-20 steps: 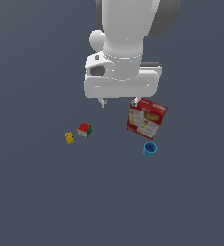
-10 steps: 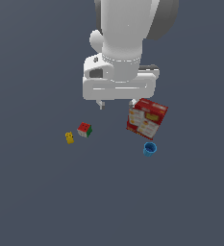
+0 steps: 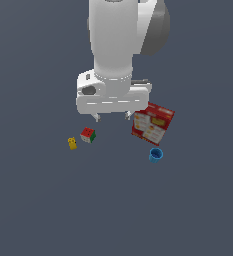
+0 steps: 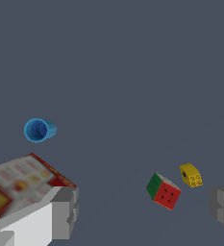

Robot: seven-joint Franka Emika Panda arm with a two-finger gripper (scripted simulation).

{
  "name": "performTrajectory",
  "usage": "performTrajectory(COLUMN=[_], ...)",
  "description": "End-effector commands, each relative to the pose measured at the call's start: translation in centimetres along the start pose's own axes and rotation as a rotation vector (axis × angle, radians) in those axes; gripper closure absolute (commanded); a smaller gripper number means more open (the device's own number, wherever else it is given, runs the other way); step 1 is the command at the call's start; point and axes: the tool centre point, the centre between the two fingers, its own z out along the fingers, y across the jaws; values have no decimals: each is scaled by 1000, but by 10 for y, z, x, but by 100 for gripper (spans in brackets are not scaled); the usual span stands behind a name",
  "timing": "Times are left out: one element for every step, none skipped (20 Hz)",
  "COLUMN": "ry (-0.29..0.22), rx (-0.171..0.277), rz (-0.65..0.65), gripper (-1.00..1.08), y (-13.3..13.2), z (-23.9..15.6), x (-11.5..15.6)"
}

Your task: Pick up a designated object from a clutter of objects.

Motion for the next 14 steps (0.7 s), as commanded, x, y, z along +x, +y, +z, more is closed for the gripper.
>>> performTrajectory(ry=[-1,-1,-1,-2,-2,-2,-2,-2,-2,-2,-2,-2,-1,-1], rx=[3,4,6,7,8,10,11,13,14,15,16,17,18,19], rz=[-14,-21,-28,-36,-44,-52,-61,-70,-79,-88,-97,-106,-115,-124], gripper=[-92,-92,-92,-92,-92,-92,-92,-92,-92,-92,-92,-92,-92,-92], y=[13,20,26,33,41,48,57,65,73,81,89,97,105,113], z=[14,20,27,35,43,51,59,68,77,86,95,103,112,121], x=[0,-1,-1,-2,-3,-4,-6,-8,-10,-13,-16,-19,-22,-26])
